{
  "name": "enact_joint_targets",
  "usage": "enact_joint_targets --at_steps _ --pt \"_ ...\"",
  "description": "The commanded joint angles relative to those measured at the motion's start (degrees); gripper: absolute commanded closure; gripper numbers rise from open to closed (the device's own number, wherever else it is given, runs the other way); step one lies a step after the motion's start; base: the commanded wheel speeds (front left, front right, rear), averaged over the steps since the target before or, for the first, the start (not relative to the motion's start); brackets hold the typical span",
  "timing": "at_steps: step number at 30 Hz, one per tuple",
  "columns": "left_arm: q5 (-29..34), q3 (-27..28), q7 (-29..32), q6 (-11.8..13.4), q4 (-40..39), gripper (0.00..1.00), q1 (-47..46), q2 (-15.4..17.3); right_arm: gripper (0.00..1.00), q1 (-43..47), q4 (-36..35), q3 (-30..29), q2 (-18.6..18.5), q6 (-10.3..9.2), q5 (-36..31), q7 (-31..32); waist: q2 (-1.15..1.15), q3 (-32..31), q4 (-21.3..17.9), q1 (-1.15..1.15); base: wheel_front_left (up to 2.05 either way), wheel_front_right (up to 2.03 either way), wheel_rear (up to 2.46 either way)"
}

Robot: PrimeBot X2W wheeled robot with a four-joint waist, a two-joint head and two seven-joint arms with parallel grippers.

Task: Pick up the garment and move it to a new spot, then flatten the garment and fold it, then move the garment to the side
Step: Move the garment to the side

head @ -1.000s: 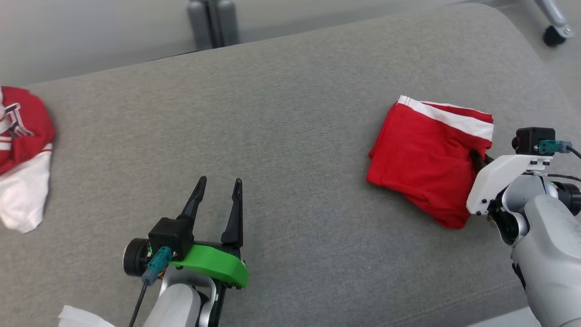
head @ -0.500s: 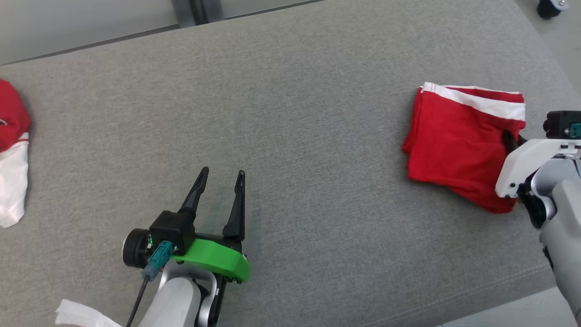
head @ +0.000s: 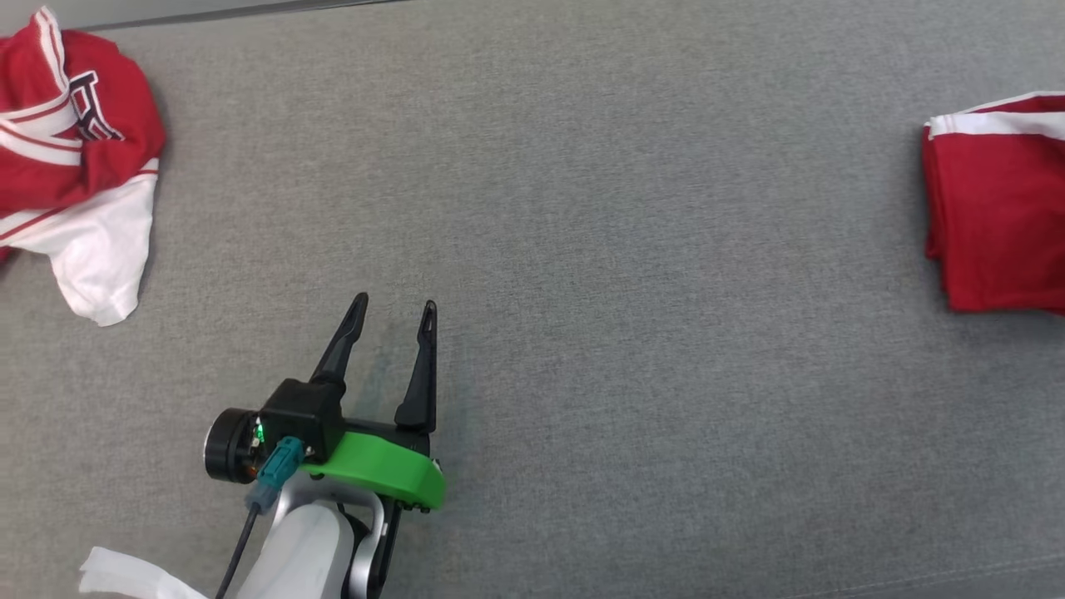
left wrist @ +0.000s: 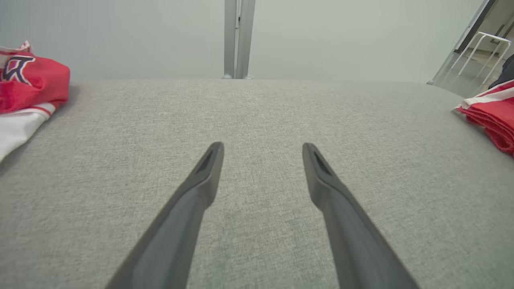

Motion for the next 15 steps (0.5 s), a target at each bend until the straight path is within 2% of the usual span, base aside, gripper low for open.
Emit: enact_joint_targets --at_steps 1,9,10,11,12,15 --pt "0.08 -0.01 0.2 0.33 -0.52 0.0 0.42 0.42 1.0 -1.19 1.08 -0.85 -0.93 -0.1 -0.83 -0.57 0.0 1.52 2.29 0.0 0.0 0.0 0.0" --pt "0.15 -0.45 0.91 1.07 -2.56 0.0 1.38 0.95 1.0 -5.53 4.69 -3.99 -3.3 -0.11 -7.57 -2.33 0.0 2.48 3.28 0.0 0.0 0.0 0.0" --pt "0.16 -0.57 0.97 1.07 -2.64 0.0 1.4 0.88 0.83 -5.8 4.96 -4.45 -3.42 -0.11 -8.28 -2.67 0.0 2.47 3.34 0.0 0.0 0.0 0.0" --pt "0.13 -0.76 1.03 1.09 -2.63 0.0 1.46 0.79 0.53 -5.97 5.3 -5.26 -3.33 -0.1 -9.02 -2.96 0.0 2.37 3.46 0.0 0.0 0.0 0.0" --pt "0.09 -0.91 0.97 1.11 -2.59 0.0 1.57 0.77 0.0 -6.02 5.54 -5.88 -3.06 -0.1 -9.64 -3.31 0.0 2.24 3.53 0.0 0.0 0.0 0.0" --pt "-0.26 -1.14 1.02 1.16 -2.35 0.0 1.97 0.85 0.0 -5.68 5.87 -7.93 -2.02 -0.1 -11.9 -5.34 0.0 1.61 3.62 0.0 0.0 0.0 0.0"
